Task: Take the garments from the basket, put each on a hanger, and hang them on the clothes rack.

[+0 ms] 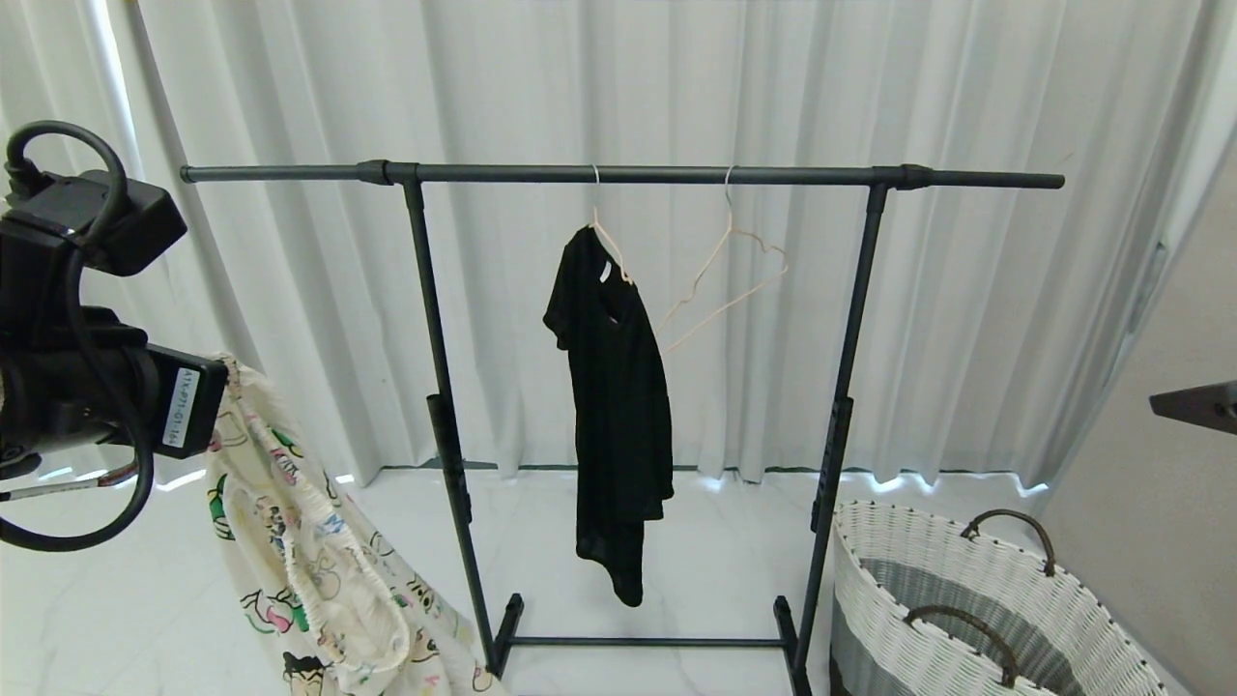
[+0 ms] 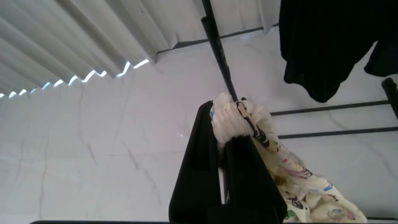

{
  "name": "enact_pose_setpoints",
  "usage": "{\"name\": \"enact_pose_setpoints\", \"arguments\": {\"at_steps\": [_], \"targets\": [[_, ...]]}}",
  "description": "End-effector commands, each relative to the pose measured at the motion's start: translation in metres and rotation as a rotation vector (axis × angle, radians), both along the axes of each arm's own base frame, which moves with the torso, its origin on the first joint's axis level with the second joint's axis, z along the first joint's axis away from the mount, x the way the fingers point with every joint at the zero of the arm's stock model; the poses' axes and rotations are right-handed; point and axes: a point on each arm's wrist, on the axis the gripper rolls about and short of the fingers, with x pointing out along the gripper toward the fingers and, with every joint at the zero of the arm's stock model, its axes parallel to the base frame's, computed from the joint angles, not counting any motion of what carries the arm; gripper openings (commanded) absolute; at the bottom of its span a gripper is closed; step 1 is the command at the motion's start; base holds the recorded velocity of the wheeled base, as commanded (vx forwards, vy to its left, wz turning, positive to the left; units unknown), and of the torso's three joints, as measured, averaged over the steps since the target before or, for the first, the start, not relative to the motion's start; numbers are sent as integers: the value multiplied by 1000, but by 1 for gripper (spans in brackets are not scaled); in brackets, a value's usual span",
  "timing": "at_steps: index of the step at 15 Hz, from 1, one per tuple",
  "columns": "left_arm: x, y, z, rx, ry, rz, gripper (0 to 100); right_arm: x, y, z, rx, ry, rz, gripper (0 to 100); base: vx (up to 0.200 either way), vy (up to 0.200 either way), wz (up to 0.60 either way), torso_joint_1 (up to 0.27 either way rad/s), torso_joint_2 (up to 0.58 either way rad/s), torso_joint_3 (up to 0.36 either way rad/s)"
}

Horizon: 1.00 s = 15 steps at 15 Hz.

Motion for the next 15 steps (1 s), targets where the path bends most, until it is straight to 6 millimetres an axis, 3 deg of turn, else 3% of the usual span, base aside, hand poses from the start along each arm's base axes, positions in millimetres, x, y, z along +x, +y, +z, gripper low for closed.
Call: {"name": "enact_pose_setpoints", "arguments": {"at_steps": [1,5,8,15], "targets": [[0,0,0,0,-1,-1,0,3,1,-1,-3,8,0,100,0,0,0,203,-481,-276],[0,-1,0,1,2,-3,0,5,2,-2,4,-8,-2,100,0,0,0,178,-403,-232],[0,-1,0,-10,-2,0,0,16,2,-7,41,-92,-4,100,200,0,0,33,-79,-40],[-6,-1,1,-13,-11,-8,0,17,2,-6,47,-102,-4,100,200,0,0,11,-1,-2]]}}
